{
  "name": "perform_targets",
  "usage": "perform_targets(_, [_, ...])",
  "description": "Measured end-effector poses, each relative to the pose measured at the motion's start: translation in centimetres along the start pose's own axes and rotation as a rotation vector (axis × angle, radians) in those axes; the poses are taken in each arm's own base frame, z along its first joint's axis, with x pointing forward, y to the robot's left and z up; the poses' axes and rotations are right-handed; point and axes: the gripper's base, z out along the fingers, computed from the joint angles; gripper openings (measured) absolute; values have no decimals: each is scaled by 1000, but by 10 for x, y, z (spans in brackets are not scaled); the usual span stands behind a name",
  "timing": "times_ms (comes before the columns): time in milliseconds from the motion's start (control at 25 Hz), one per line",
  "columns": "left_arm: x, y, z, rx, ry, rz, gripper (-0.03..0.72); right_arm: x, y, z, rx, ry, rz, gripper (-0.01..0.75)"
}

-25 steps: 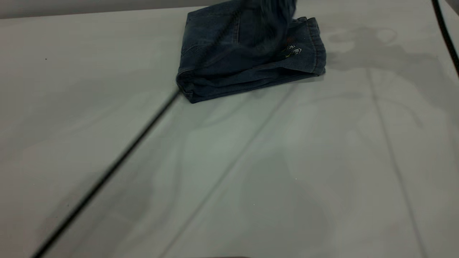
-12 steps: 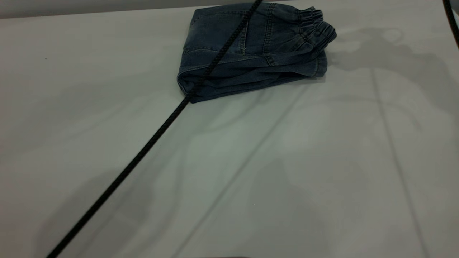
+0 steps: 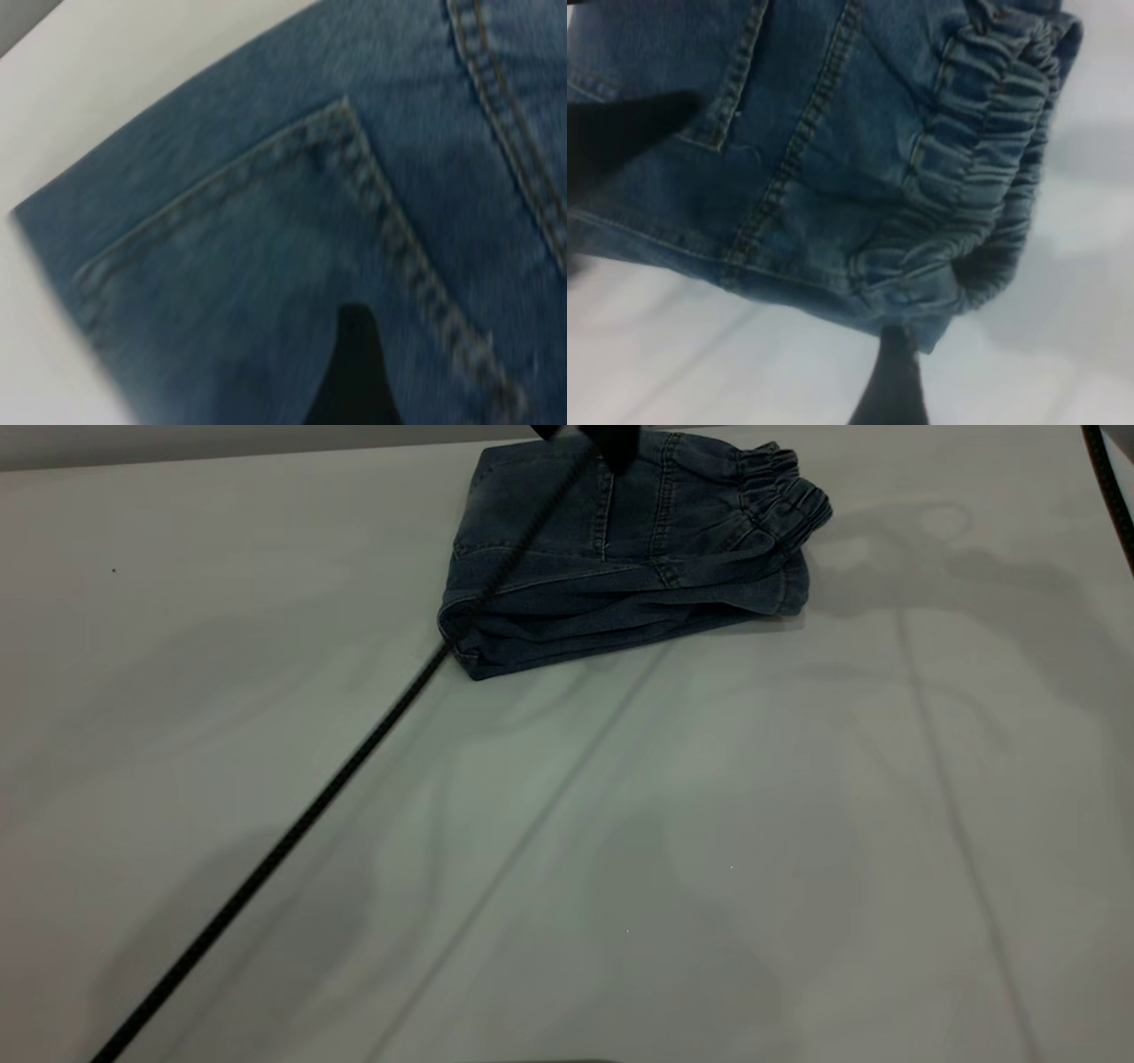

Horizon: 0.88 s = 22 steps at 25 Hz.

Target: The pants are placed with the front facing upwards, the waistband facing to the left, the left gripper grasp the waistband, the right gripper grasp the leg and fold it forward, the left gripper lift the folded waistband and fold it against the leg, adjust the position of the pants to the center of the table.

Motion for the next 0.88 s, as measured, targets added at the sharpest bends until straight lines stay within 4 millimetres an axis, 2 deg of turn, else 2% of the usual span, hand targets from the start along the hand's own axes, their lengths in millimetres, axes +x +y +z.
perform_targets(160, [10, -8, 28, 3, -59, 2, 530, 1, 6, 1, -32, 13, 9, 549])
perform_targets(480, [36, -12, 69, -1, -88, 4, 530, 0, 13, 2, -65, 11, 25, 549])
perform_targets(680, [38, -13, 69, 4, -48, -3, 530, 1, 13, 2, -70, 19, 26, 549])
perform_targets(880, [43, -13, 58, 23, 103, -11, 530, 1, 13, 2, -71, 19, 27, 549])
